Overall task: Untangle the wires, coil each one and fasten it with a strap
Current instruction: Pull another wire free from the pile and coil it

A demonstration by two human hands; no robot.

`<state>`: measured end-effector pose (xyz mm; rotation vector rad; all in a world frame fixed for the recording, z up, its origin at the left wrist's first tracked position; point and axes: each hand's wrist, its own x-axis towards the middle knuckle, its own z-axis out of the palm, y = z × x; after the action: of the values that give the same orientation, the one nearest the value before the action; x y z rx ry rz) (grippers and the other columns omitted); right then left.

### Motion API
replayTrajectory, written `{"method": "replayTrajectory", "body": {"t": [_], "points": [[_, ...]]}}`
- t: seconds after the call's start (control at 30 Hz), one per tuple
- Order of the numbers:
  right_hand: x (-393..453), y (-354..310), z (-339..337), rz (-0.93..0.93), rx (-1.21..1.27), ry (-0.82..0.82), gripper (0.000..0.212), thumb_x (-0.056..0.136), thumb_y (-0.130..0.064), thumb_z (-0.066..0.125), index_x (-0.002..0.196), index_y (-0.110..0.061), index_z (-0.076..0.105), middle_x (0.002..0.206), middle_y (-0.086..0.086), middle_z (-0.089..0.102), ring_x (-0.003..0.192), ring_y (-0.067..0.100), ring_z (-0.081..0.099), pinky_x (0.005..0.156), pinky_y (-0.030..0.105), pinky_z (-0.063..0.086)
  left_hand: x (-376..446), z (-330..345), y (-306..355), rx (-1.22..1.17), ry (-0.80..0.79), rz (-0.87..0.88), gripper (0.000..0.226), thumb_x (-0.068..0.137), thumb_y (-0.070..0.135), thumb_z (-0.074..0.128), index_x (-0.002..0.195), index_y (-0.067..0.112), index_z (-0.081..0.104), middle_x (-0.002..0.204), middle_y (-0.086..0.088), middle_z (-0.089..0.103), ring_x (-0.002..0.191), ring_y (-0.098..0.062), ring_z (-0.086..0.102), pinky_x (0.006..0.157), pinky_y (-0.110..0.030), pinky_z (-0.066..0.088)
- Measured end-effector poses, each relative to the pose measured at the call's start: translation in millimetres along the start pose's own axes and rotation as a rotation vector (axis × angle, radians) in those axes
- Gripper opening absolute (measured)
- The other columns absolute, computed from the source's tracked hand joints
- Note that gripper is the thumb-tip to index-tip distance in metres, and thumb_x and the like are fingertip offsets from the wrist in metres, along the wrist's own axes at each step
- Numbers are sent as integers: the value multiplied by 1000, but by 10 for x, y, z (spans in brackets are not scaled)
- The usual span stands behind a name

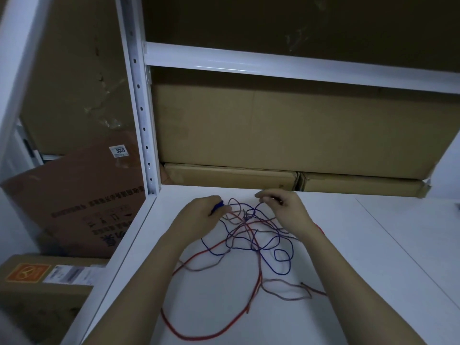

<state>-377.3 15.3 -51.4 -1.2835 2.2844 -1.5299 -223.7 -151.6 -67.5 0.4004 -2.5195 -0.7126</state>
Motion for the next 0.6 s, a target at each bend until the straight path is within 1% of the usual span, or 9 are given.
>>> {"method": "replayTrajectory", "body": {"t": [0.07, 0.1, 0.17, 0.23, 0.3, 0.37, 0.47, 0.53, 0.6], "points": [[41, 91, -92, 10, -49, 183, 21, 93, -1, 55, 93, -13, 73, 91, -4, 69, 88, 8, 60, 72, 3, 38, 8, -28, -26, -13, 121, -69, 43, 97, 38, 51, 68, 7, 44, 55, -1, 41, 51, -13, 40, 51, -29, 29], [64, 144, -147, 26, -91, 272, 20, 92, 0, 55, 93, -8, 73, 92, 1, 69, 87, 13, 59, 68, 6, 37, 11, -45, -31, 8, 190, -108, 42, 97, 37, 50, 68, 7, 44, 55, -2, 42, 52, -14, 41, 52, -29, 29], [86, 275, -270, 62, -189, 419, 22, 90, 6, 53, 94, -2, 73, 94, 12, 70, 87, 23, 60, 67, 15, 34, 19, -109, -53, 20, 337, -199, 41, 99, 34, 47, 67, 9, 44, 56, -3, 44, 54, -17, 43, 49, -30, 28], [60, 424, -395, 113, -253, 516, 27, 86, 11, 50, 93, 0, 73, 95, 17, 71, 91, 31, 62, 69, 18, 32, 30, -235, -125, -45, 512, -287, 41, 100, 32, 46, 67, 6, 45, 57, -8, 45, 55, -23, 44, 50, -33, 27], [8, 563, -487, 179, -284, 544, 30, 86, 12, 46, 93, 0, 73, 99, 19, 70, 95, 33, 62, 71, 17, 33, 34, -380, -220, -100, 639, -321, 43, 100, 30, 47, 66, 3, 43, 58, -10, 44, 54, -22, 41, 51, -34, 28], [-23, 647, -504, 216, -310, 483, 31, 89, 10, 45, 95, -2, 73, 105, 18, 69, 100, 33, 61, 75, 18, 35, 47, -484, -258, -126, 645, -291, 43, 100, 29, 47, 67, 2, 43, 59, -10, 43, 55, -22, 40, 52, -34, 29], [16, 545, -390, 203, -349, 324, 29, 93, 0, 48, 102, -12, 73, 116, 11, 66, 109, 29, 58, 89, 32, 43, 107, -483, -172, -140, 522, -227, 39, 100, 30, 47, 74, 2, 52, 64, -18, 50, 61, -29, 47, 57, -38, 35], [65, 378, -275, 135, -459, 277, 25, 93, -6, 52, 106, -15, 72, 120, 8, 64, 113, 29, 55, 90, 36, 41, 140, -417, -87, -141, 437, -191, 41, 100, 32, 47, 81, -4, 55, 69, -24, 52, 61, -29, 47, 57, -36, 34], [107, 177, -170, -2, -515, 314, 24, 92, -7, 56, 108, -14, 72, 123, 11, 61, 118, 32, 50, 93, 37, 36, 158, -358, -14, -205, 398, -143, 39, 99, 30, 50, 81, -4, 57, 68, -24, 52, 59, -22, 44, 55, -30, 32]]}}
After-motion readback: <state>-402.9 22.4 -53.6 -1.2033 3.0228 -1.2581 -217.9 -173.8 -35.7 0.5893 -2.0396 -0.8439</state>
